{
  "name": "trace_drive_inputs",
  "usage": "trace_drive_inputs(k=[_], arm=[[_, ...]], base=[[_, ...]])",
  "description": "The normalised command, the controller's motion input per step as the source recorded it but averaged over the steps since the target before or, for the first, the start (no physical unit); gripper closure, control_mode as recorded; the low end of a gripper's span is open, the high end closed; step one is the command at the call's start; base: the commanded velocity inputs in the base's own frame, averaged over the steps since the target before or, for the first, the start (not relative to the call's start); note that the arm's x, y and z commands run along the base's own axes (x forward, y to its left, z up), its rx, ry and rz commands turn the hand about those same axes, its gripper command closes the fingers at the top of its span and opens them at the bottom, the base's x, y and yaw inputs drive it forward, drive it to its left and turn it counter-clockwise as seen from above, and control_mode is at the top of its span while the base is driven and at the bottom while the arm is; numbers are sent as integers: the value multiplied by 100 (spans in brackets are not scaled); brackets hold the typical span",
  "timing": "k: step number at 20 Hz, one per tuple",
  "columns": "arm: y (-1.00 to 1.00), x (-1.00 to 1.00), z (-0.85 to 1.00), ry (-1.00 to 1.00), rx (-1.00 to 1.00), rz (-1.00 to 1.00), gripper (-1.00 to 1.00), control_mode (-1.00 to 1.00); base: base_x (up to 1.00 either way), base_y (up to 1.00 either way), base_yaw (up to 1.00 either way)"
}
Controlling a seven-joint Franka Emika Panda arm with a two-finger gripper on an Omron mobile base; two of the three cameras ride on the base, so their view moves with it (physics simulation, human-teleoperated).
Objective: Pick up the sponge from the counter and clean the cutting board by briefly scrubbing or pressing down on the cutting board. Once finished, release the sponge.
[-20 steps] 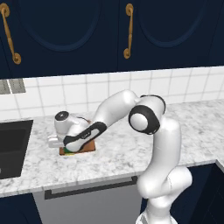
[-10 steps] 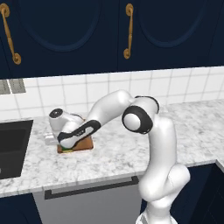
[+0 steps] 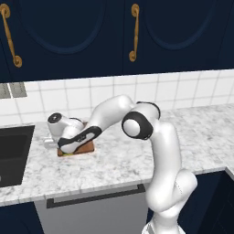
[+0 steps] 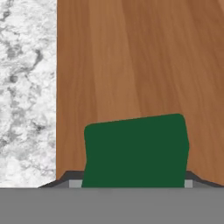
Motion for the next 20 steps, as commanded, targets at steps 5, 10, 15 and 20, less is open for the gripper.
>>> trace_drive_inputs(k=[5,10,15,20], arm=[[-22,79,-23,-1,0,-1,100,-100],[-26,93,-11,0,0,0,100,-100],[-2,95,-12,0,0,-3,100,-100],[-1,77,-45,-5,0,-1,100,-100]], base=[[0,0,0],[0,0,0],[0,0,0],[0,0,0]])
